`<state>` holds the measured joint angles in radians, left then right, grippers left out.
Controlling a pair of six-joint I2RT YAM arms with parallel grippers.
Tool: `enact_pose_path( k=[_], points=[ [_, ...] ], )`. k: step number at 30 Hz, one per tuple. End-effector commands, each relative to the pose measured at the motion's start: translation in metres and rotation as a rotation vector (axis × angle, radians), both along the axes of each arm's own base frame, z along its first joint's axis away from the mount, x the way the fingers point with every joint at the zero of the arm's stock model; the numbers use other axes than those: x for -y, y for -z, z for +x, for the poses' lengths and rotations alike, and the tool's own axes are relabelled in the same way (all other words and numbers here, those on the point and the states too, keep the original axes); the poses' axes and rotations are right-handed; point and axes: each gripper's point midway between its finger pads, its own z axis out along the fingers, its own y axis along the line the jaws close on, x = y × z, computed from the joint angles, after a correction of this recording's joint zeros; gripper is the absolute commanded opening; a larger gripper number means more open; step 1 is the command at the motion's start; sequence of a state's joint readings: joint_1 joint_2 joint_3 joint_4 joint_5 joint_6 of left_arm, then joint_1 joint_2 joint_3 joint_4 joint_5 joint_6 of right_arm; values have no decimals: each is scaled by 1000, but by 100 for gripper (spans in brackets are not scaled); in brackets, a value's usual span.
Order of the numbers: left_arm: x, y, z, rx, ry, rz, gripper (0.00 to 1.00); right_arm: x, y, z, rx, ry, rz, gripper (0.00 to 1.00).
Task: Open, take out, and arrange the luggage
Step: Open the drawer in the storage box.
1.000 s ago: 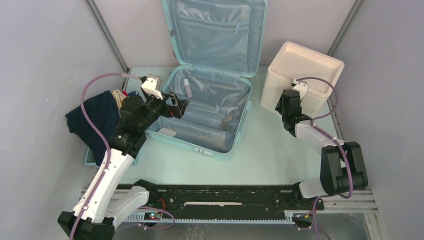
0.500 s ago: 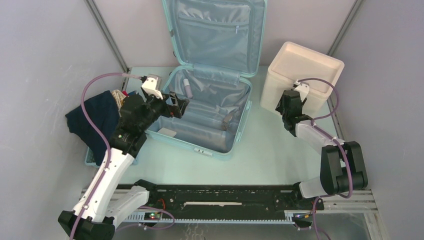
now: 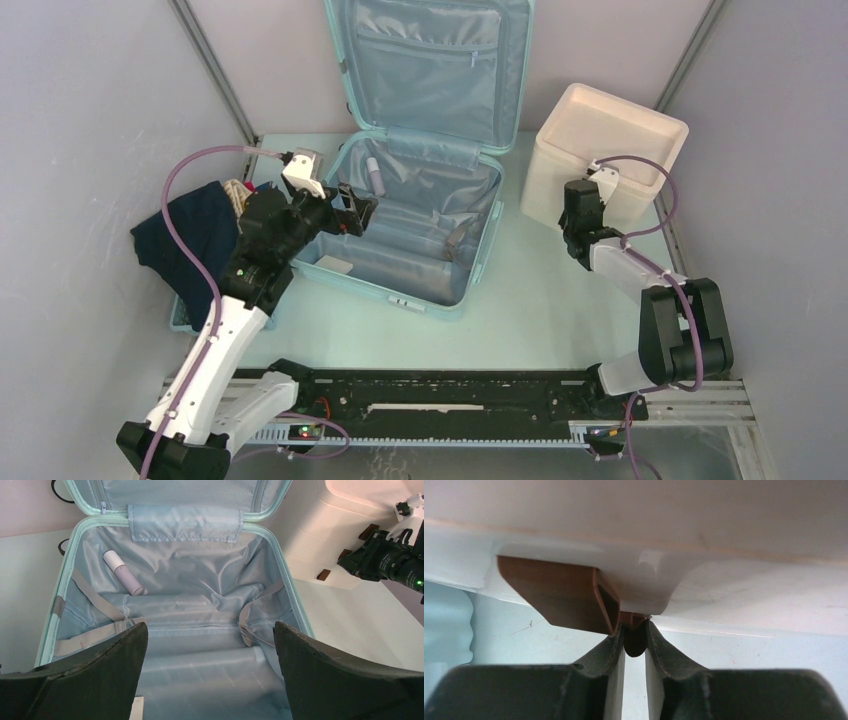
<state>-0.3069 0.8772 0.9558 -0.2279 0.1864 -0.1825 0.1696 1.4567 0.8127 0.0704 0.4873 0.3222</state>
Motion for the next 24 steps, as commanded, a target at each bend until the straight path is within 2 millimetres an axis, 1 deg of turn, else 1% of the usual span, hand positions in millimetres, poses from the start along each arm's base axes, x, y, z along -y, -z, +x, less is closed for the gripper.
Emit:
enact_pose_path(
  k=[1,3,5,8,11,14,16,18,20,22,24],
  points=[
    [-3,0,2,18,-8,18,100,8,-26,15,86,48,26,19],
    [-4,0,2,21,-10,19,100,7,-26,15,85,40,33,15],
    [-4,0,2,20,-10,20,100,9,-26,14,85,46,36,7],
    [-4,0,2,22,-11,21,100,11,-24,13,76,45,65,4],
    [-4,-1,2,22,-10,21,100,9,-21,10,63,-2,114,3],
    [-4,-1,2,23,-11,20,100,1,-18,5,47,-111,168,2],
    [-4,-1,2,24,-9,20,100,-10,-21,0,72,-210,224,0],
    [-4,0,2,23,-11,22,100,-15,-24,-9,115,-273,281,0],
    [-4,0,2,23,-11,22,100,-18,-28,-15,121,-294,241,0],
    [-4,0,3,21,-10,22,100,-20,-32,-18,122,-304,238,0],
    [-4,1,3,19,-10,23,100,-34,-35,-23,117,-343,239,0]
  ],
)
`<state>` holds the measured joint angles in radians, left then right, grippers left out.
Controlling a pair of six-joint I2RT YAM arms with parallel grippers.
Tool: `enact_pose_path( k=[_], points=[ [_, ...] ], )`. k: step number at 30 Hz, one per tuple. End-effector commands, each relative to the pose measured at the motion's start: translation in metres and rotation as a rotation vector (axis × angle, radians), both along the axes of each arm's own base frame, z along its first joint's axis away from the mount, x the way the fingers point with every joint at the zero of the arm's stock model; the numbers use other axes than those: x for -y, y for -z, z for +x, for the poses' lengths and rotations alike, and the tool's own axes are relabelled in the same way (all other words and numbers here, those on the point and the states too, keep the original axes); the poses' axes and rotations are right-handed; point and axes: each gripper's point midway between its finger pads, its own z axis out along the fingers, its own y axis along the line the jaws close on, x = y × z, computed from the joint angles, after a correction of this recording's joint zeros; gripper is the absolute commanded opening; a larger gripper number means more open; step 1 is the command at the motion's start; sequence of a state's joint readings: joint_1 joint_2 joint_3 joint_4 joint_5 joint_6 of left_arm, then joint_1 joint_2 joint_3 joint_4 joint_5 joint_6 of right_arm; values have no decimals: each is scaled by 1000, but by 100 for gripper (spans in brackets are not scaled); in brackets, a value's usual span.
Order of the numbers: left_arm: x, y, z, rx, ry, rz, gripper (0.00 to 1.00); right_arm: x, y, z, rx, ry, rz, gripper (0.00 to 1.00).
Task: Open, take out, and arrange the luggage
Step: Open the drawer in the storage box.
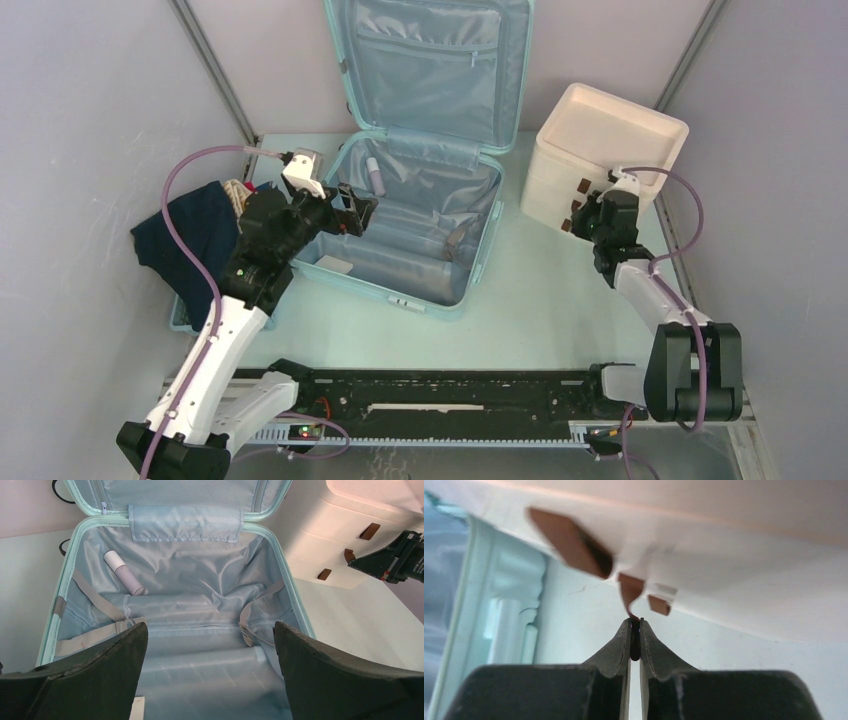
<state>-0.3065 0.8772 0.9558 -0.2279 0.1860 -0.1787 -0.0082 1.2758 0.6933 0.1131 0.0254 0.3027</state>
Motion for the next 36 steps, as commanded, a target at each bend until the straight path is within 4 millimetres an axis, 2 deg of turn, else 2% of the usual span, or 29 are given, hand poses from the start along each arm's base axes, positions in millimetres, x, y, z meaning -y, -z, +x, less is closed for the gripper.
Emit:
enact_pose_path(
  k=[1,12,17,19,20,22,27,29,32,36],
  points=[
    [-3,1,3,17,-9,20,100,-31,-16,-7,38,-122,23,0],
    [-4,1,2,18,-9,22,100,-77,13,-47,-87,-373,63,0],
    [-4,-1,1,22,-7,21,100,-103,11,-67,-102,-536,66,0],
    [-3,-1,0,22,-3,20,100,-105,7,-69,-85,-562,44,0],
    [-3,-2,0,25,0,19,100,-105,6,-69,-81,-574,31,3],
    [-3,-2,0,25,-2,19,100,-107,1,-72,-59,-623,3,14],
    [-2,-4,-2,29,4,14,100,-116,-12,-96,3,-841,-122,57],
    [-1,-3,-1,25,9,12,100,-117,-11,-114,17,-955,-178,68],
    [-1,-1,0,18,9,11,100,-117,-23,-133,63,-1092,-229,77],
    [-2,1,2,13,-1,16,100,-118,-43,-149,108,-1206,-284,82]
  ],
)
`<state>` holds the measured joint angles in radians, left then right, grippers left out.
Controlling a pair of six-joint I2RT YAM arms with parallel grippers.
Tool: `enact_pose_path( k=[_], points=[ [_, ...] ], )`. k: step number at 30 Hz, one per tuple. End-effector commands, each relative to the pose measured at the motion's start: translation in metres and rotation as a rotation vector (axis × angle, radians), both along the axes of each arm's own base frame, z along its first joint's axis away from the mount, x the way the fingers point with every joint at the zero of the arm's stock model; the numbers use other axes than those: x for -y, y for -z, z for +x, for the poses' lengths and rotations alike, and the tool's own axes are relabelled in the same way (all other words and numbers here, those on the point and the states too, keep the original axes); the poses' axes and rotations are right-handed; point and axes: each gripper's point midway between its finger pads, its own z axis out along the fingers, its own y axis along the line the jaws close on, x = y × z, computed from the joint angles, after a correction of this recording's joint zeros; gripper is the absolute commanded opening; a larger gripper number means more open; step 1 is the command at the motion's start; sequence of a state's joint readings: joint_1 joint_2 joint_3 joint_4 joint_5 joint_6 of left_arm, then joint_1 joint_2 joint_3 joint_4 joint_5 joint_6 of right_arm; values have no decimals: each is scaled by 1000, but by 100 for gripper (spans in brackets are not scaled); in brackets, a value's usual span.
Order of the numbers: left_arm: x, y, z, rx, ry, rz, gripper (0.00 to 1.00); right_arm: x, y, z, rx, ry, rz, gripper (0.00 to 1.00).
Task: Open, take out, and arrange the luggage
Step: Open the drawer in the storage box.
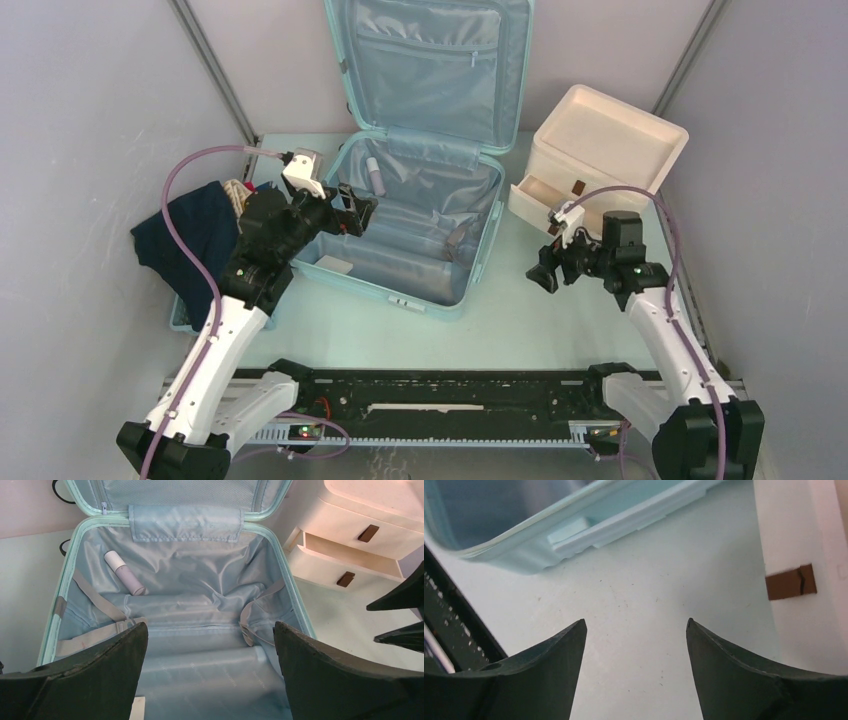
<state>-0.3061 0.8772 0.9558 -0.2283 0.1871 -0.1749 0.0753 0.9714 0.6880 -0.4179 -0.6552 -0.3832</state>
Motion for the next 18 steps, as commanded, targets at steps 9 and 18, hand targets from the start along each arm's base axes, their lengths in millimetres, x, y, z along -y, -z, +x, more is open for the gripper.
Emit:
enact_pose_path(
  k=[9,18],
  points=[
    [-4,8,5,-3,-15,30,100,-25,-109,-14,265,-400,-73,94],
    [-6,12,8,-14,-27,47,100,-28,-89,26,152,-371,0,96]
  ],
)
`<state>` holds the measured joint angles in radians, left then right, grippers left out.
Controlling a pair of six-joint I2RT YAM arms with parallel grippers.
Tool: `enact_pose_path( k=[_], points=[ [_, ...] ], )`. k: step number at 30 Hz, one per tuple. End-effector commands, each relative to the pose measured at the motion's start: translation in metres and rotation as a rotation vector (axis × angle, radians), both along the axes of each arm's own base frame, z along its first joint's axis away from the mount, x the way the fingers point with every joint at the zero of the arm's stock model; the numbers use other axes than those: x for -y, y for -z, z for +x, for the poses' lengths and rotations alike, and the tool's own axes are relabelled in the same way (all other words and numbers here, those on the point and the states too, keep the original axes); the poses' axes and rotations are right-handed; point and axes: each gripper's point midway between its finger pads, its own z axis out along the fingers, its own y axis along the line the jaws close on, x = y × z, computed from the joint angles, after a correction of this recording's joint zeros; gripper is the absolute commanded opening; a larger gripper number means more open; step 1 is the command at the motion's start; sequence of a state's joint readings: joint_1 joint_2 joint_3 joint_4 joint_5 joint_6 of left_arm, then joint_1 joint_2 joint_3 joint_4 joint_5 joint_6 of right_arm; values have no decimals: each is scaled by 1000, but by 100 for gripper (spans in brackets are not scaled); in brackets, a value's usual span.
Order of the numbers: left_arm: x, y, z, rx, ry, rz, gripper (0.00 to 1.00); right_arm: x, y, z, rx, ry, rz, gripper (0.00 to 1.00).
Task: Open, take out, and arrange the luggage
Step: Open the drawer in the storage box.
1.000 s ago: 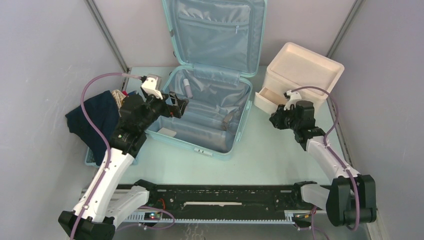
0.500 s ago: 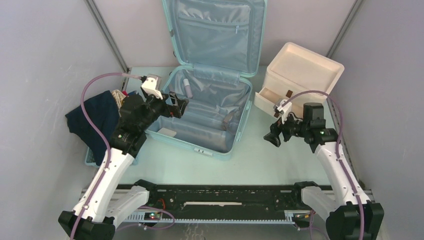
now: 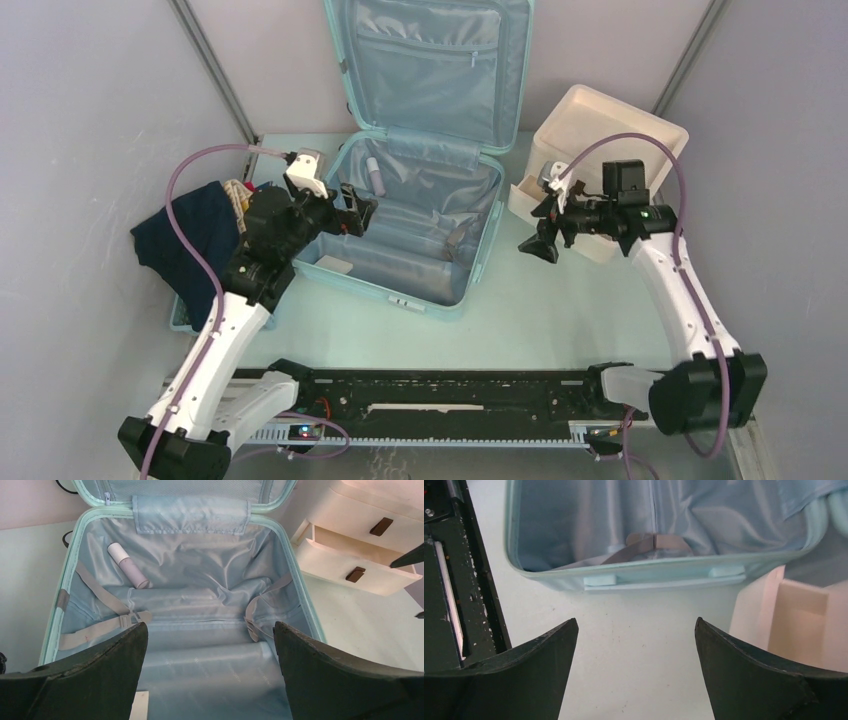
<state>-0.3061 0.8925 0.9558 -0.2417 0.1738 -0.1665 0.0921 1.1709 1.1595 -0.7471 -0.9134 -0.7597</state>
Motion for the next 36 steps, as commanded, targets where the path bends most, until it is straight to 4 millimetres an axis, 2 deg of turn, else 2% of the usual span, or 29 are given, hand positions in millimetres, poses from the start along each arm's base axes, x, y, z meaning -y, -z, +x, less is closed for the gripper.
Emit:
enact_pose_path(
  k=[1,7,9,11,18,22,24,28,31,33,36],
  points=[
    [-4,3,4,8,-12,28,100,8,19,12,-69,33,-5,95],
    [-3,4,4,5,-6,30,100,37,37,33,-105,184,-58,96],
    [-3,4,4,2,-3,30,100,57,47,46,-121,289,-101,95],
    [-2,6,5,-4,-1,32,100,68,54,56,-128,362,-134,95],
    [-1,8,5,-13,5,31,100,93,79,80,-152,528,-227,92],
    [0,7,5,-12,8,29,100,94,93,80,-193,526,-251,91],
    [0,7,4,-11,9,29,100,90,97,72,-223,482,-260,87],
    [-1,8,5,-11,7,32,100,53,89,48,-241,285,-251,74],
    [-2,10,6,-15,1,39,100,46,86,41,-229,245,-265,69],
    [-1,12,7,-22,3,43,100,48,83,41,-218,252,-269,70],
    [3,17,8,-31,28,51,97,53,71,43,-180,301,-270,79]
  ],
)
